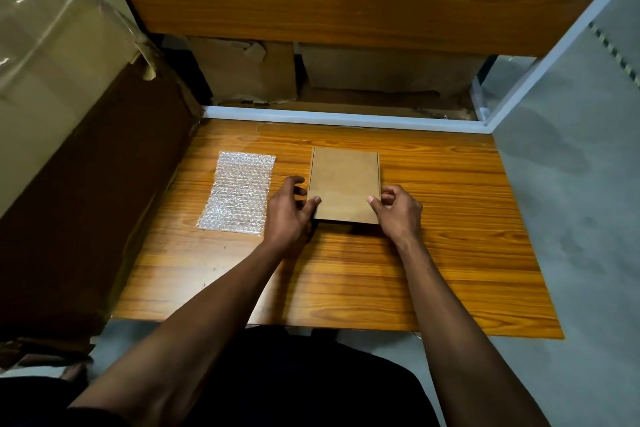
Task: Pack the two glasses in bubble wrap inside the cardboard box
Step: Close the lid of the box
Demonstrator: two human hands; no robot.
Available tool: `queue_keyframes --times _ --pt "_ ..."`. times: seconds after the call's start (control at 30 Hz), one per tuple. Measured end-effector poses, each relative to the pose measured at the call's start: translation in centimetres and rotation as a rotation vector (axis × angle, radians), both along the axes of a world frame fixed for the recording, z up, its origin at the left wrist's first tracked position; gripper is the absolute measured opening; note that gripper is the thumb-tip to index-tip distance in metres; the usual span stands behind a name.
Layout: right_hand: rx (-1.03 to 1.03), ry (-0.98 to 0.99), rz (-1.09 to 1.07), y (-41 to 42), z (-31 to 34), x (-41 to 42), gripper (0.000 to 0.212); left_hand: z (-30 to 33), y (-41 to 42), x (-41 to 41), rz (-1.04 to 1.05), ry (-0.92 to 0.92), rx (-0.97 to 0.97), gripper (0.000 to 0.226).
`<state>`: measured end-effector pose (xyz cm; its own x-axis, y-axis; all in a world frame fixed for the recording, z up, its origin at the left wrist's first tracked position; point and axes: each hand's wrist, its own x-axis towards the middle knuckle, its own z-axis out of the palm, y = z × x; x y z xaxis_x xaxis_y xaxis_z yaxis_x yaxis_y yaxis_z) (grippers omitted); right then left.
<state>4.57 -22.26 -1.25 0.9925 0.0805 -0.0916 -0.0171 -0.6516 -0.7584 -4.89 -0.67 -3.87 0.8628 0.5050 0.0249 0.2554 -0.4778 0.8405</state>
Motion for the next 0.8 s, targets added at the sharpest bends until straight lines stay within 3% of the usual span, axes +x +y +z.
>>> queue_keyframes --times 0.2,0.37,0.5,0.6,0.8 --pt "0.090 0.145 0.156 -1.4 0.3 0.8 0.072 -0.7 0.6 -0.3 -0.134 -0.018 0.007 0.045" --pt "-0.060 0.069 0.258 -1.7 0.0 1.2 0.077 -0.8 1.0 -0.1 -0.216 -0.007 0.097 0.053" --pt "-0.228 -0.107 0.310 -1.2 -0.2 0.9 0.068 -0.4 1.3 0.1 -0.270 0.000 0.272 0.056" --pt "-0.423 -0.217 0.345 -0.7 -0.1 0.7 0.063 0.2 1.6 1.0 -0.322 0.048 0.536 0.055" --pt "-0.557 -0.235 0.432 0.1 -0.3 1.3 0.072 0.1 2.4 2.7 -0.534 0.077 0.757 0.065"
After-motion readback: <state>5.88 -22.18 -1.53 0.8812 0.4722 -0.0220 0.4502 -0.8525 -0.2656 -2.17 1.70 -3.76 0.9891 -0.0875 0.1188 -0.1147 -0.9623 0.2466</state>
